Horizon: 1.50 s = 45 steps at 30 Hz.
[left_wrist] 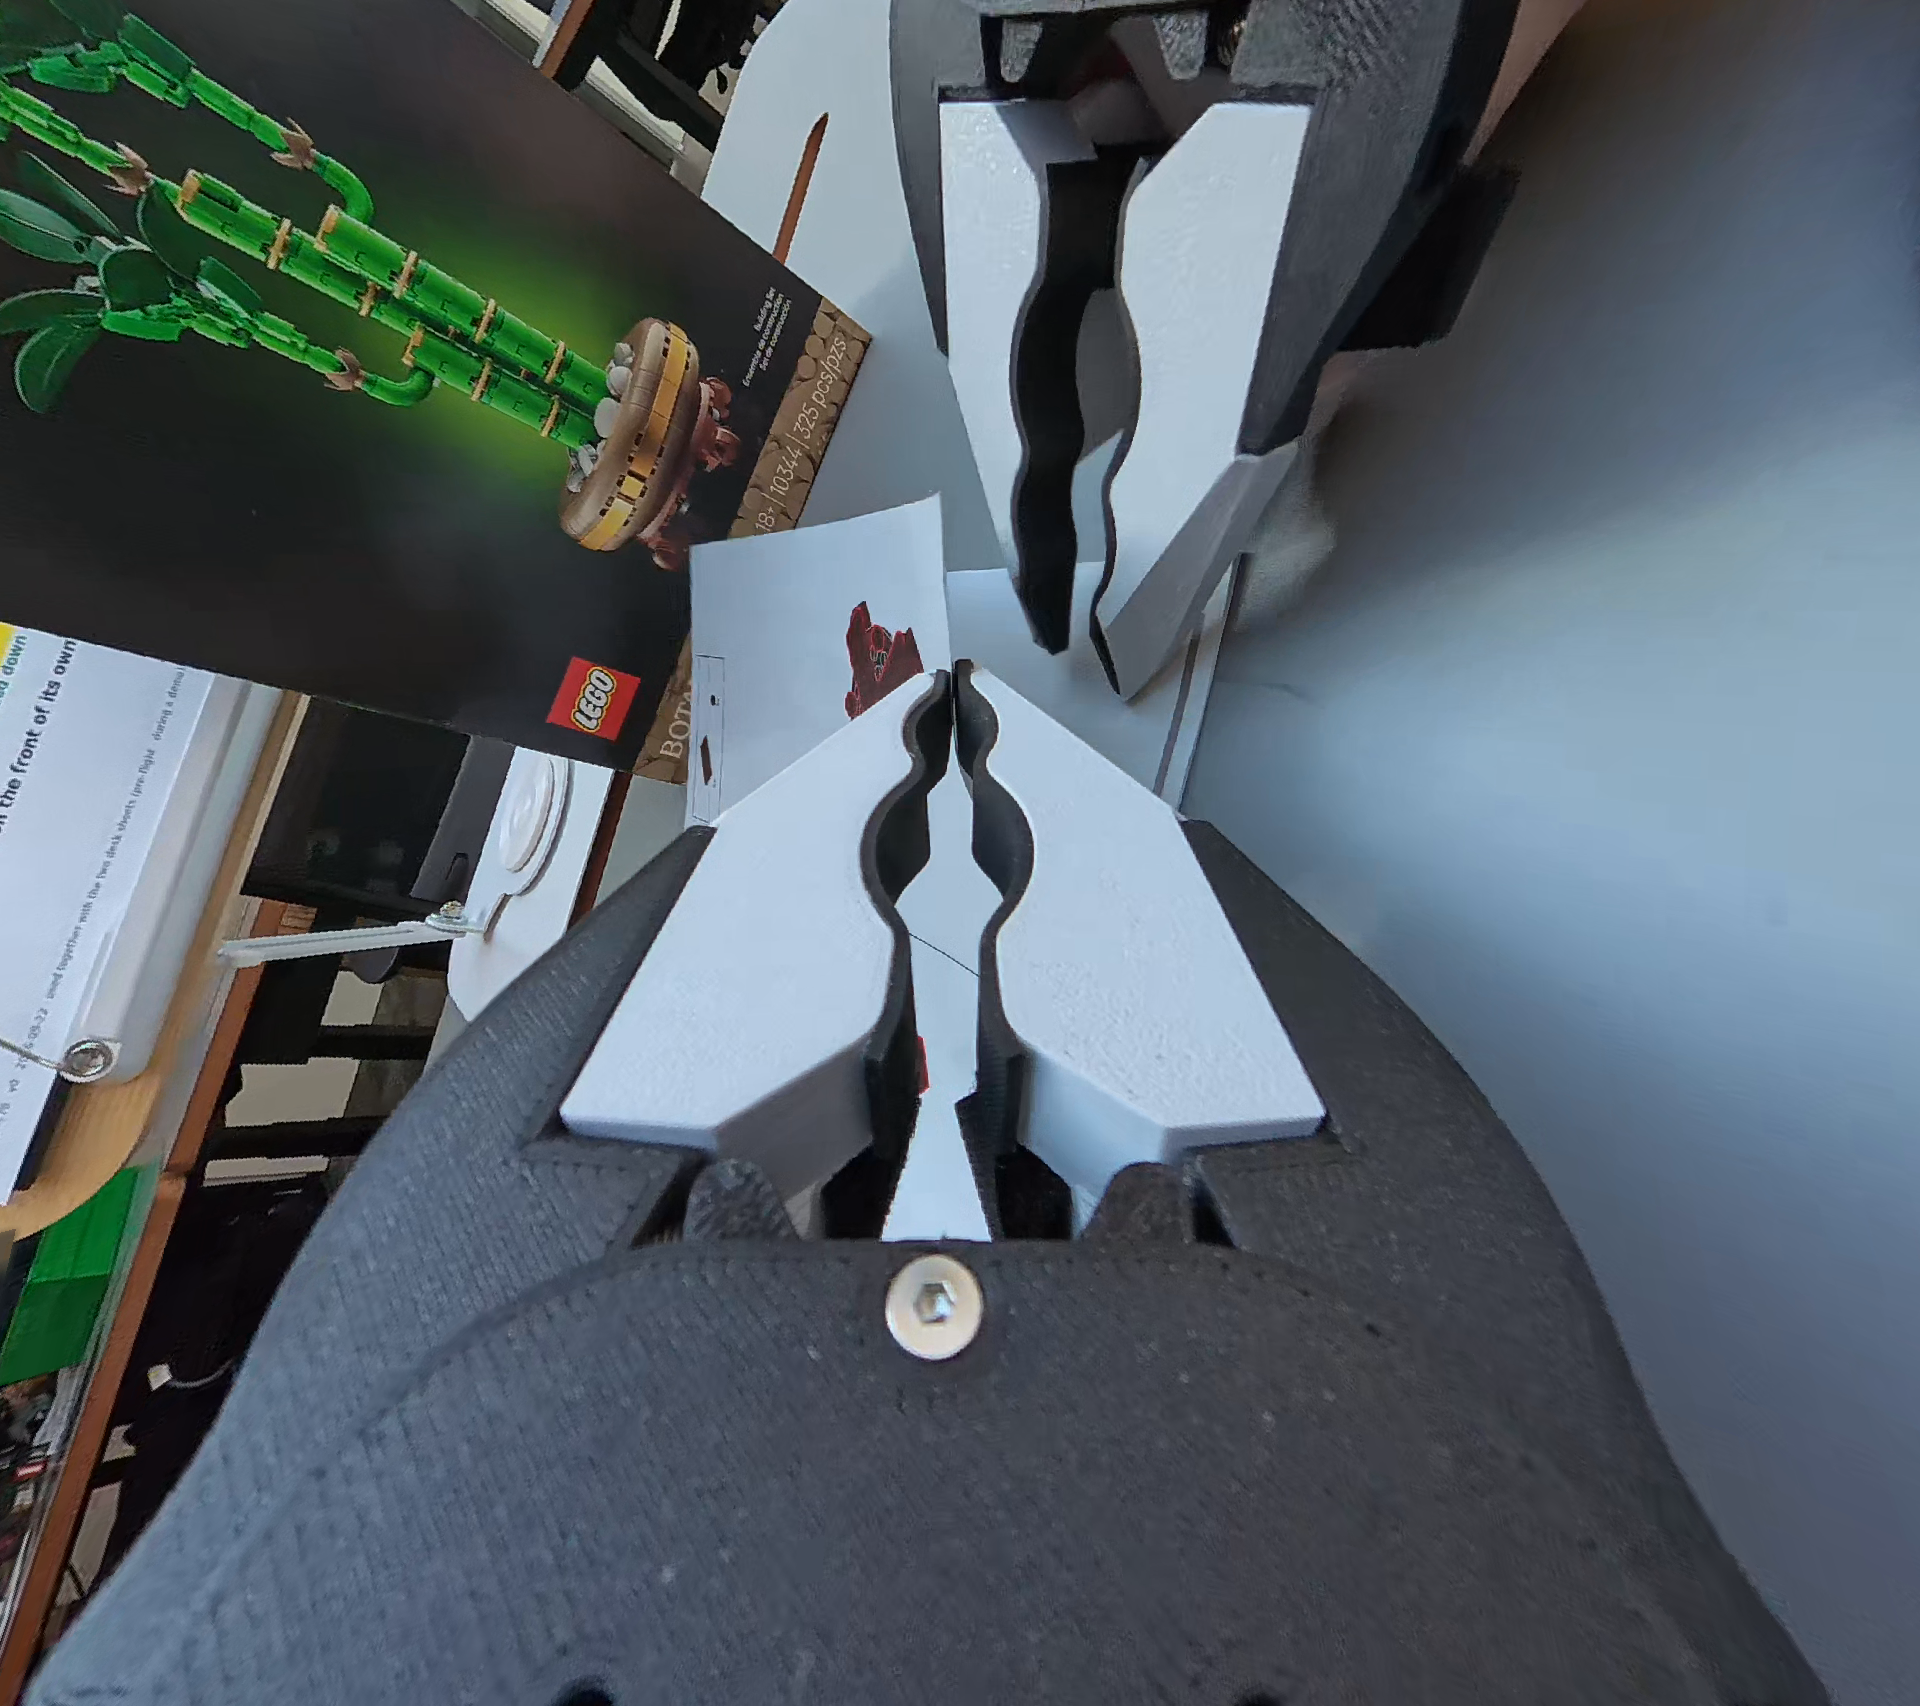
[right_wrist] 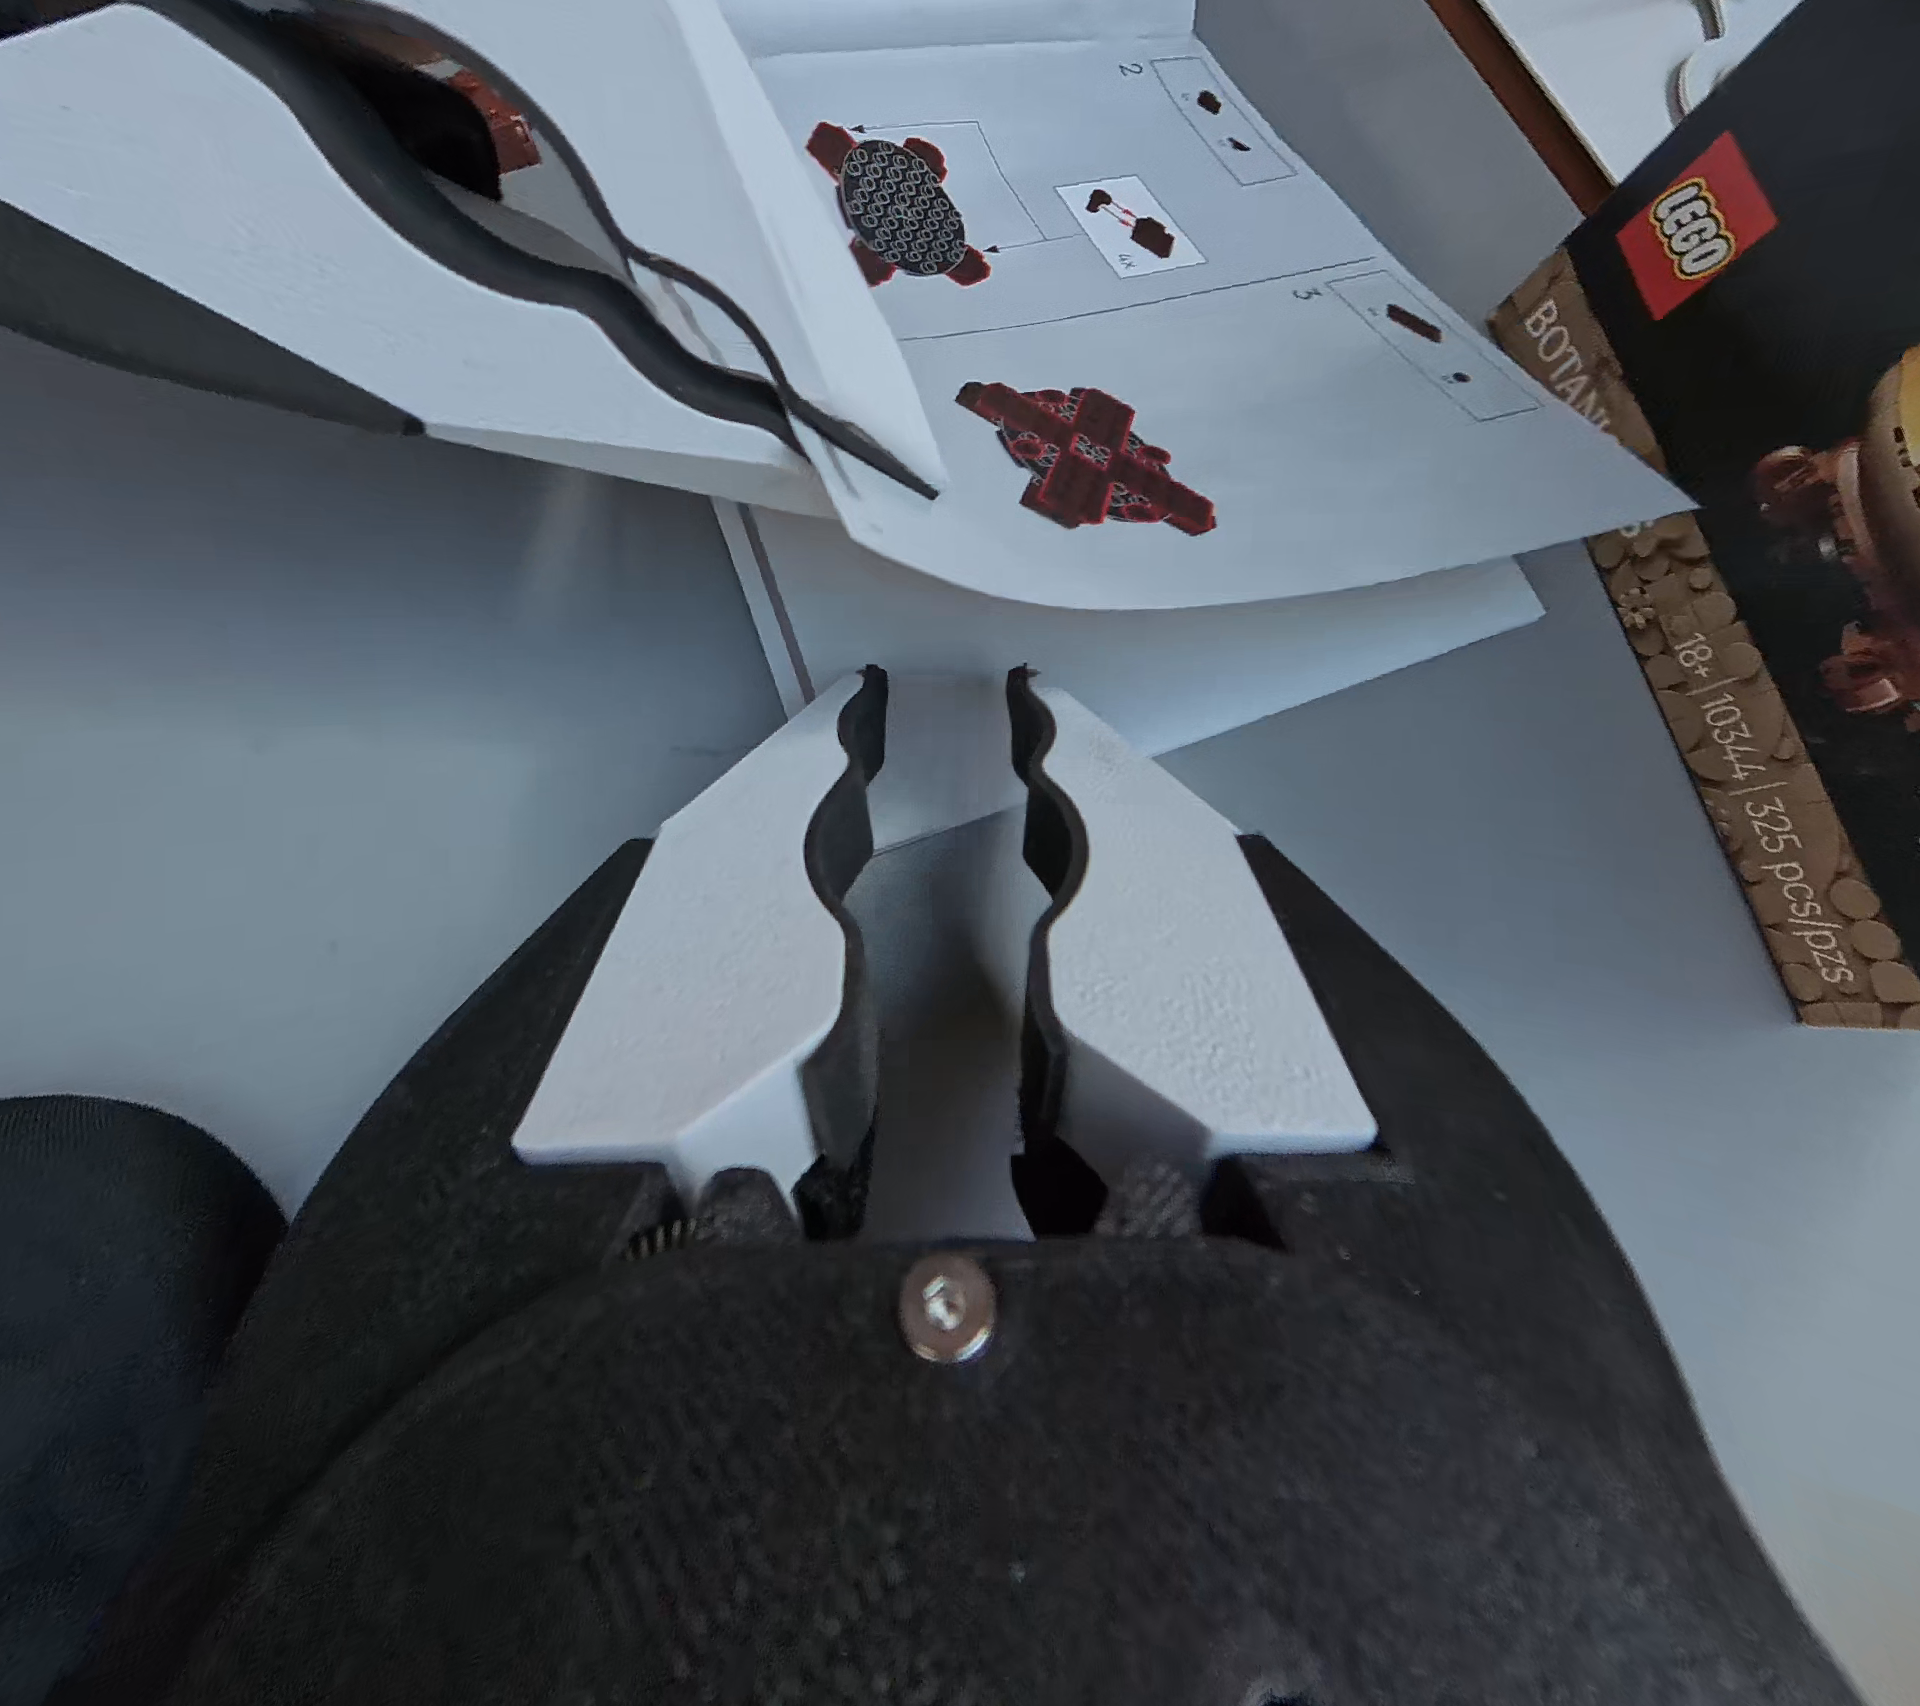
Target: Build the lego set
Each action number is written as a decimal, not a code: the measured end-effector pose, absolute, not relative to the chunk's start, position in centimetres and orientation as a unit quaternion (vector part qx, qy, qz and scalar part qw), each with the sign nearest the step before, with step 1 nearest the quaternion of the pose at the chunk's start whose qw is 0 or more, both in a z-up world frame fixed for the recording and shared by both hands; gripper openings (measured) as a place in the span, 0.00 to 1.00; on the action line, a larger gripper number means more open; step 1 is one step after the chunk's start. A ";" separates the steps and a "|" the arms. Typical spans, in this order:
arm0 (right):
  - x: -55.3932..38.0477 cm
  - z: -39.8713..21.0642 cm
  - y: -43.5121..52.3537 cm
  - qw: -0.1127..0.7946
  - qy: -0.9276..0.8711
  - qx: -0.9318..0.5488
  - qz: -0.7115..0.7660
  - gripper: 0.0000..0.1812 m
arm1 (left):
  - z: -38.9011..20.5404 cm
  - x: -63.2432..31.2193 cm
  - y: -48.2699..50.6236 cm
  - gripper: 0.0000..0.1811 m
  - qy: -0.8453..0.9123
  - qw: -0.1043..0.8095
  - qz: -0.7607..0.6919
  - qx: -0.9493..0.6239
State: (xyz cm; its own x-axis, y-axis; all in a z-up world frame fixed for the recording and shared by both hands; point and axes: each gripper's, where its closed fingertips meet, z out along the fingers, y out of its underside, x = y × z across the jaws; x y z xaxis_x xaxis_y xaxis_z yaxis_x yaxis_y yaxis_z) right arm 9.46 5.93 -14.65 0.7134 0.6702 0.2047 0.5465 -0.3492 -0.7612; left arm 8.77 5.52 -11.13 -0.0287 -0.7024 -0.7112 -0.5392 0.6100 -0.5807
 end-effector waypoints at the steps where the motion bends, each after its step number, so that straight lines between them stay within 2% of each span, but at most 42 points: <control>1: 10.1 -14.5 6.2 0.435 -0.362 -0.822 0.060 0.16 | -11.3 8.8 5.5 0.00 0.715 0.542 -0.074 -0.434; 5: 10.9 -14.3 6.3 0.436 -0.347 -0.828 0.056 0.15 | -11.6 8.9 5.4 0.00 0.718 0.538 -0.078 -0.435; 10: 10.8 -13.9 5.2 0.356 -0.166 -0.878 0.274 0.16 | -11.4 8.9 5.7 0.00 0.713 0.541 -0.081 -0.437; 14: 11.1 -9.8 6.0 0.358 0.017 -0.793 0.493 0.16 | -11.4 8.9 5.8 0.00 0.711 0.546 -0.079 -0.435; 20: 10.4 -10.8 6.3 0.311 0.094 -0.775 0.542 0.21 | -11.7 9.1 5.5 0.00 0.718 0.545 -0.071 -0.428; 24: 9.7 -11.7 6.2 0.299 0.087 -0.784 0.537 0.12 | -12.3 9.3 4.9 0.02 0.728 0.534 -0.080 -0.423; 27: 9.9 -11.9 6.2 0.300 0.080 -0.781 0.542 0.02 | -11.5 9.3 4.1 0.12 0.722 0.503 -0.153 -0.451; 33: 9.8 -13.1 6.1 0.294 0.061 -0.802 0.517 0.00 | -2.3 6.0 8.1 0.18 0.630 0.464 -0.319 -0.534; 37: 9.9 -13.1 6.1 0.295 0.060 -0.802 0.517 0.00 | 3.1 1.1 11.6 0.27 0.555 0.413 -0.404 -0.598; 41: 10.0 -13.1 6.1 0.295 0.059 -0.800 0.519 0.00 | 10.5 -4.7 14.2 0.26 0.455 0.457 -0.508 -0.571; 45: 9.9 -13.3 6.1 0.295 0.055 -0.805 0.512 0.00 | 15.4 -11.1 16.5 0.26 0.396 0.545 -0.504 -0.541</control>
